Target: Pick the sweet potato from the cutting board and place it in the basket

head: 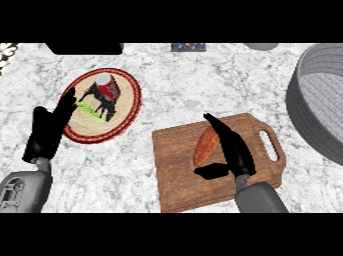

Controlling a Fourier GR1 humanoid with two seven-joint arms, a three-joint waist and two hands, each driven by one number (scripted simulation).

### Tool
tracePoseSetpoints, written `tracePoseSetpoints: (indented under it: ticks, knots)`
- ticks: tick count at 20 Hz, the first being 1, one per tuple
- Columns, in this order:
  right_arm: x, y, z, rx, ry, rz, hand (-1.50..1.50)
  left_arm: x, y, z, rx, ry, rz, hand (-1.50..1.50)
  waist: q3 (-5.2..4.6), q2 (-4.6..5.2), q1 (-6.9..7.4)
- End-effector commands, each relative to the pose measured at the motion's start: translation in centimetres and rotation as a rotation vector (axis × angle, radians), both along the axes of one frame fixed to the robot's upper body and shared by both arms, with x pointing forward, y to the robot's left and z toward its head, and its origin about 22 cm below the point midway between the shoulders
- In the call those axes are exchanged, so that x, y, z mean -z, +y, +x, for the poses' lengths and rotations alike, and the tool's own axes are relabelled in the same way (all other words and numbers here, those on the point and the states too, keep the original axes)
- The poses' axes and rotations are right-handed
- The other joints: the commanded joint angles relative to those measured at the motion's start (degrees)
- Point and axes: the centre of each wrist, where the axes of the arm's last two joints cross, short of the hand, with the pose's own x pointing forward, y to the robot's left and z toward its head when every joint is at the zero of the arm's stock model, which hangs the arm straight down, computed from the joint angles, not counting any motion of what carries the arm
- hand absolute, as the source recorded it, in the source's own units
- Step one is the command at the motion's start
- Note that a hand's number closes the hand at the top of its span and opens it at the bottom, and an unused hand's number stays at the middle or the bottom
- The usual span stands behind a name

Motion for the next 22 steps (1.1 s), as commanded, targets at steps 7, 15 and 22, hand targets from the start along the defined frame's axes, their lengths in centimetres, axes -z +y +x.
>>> tracePoseSetpoints:
  ticks: [7, 15, 22]
  knots:
    - [1.2, 0.4, 0.7, -0.043, -0.144, -0.179, 1.5, -0.8, -1.7, 0.9, -0.005, 0.004, 0.004, 0.0, 0.01, 0.01, -0.04]
    - [-0.4, -2.2, 4.2, 0.022, 0.002, -0.59, 1.5, -0.5, -1.3, 0.3, 0.019, 0.011, -0.004, 0.0, -0.14, 0.26, 0.68]
    - [-6.3, -2.6, 10.1, 0.035, 0.025, -0.842, 1.5, -0.3, -1.7, -0.3, 0.025, 0.002, -0.008, 0.0, -0.01, 0.05, 0.85]
